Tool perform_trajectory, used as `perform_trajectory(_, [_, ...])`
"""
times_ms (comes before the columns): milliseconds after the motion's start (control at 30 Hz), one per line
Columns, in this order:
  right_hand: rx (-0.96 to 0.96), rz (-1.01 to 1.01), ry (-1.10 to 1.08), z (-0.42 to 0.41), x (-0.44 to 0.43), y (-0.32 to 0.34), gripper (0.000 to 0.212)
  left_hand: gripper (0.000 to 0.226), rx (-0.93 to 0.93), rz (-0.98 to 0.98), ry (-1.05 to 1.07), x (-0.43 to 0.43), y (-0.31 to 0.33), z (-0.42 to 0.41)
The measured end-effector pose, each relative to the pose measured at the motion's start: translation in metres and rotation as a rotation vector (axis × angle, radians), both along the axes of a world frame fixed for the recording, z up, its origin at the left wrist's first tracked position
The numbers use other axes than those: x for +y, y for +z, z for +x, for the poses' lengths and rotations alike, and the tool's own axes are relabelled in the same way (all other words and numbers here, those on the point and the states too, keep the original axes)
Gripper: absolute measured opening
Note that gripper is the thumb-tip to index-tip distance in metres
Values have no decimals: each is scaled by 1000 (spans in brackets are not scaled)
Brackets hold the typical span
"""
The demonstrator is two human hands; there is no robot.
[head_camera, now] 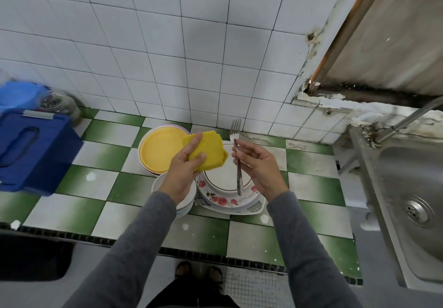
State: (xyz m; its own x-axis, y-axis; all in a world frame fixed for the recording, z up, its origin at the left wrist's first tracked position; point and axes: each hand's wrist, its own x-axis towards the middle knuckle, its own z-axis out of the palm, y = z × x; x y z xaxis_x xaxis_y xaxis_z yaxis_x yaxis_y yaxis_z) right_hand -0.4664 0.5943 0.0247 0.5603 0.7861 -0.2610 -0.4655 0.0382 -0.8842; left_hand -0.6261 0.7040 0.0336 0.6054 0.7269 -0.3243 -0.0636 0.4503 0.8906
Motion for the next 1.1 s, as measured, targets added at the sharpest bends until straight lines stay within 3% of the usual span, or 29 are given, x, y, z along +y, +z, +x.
perform_trajectory(367, [-210, -149, 106, -24, 20, 20, 24, 57, -75, 43, -49, 7, 7, -4])
perform_trajectory(567, [-108, -182, 158, -35, 27, 26, 25, 57, -80, 113, -82, 32, 18, -13])
perform_trajectory(1100, [-89, -173, 78, -52, 57, 34, 31, 60, -82, 219, -176, 68, 15, -21])
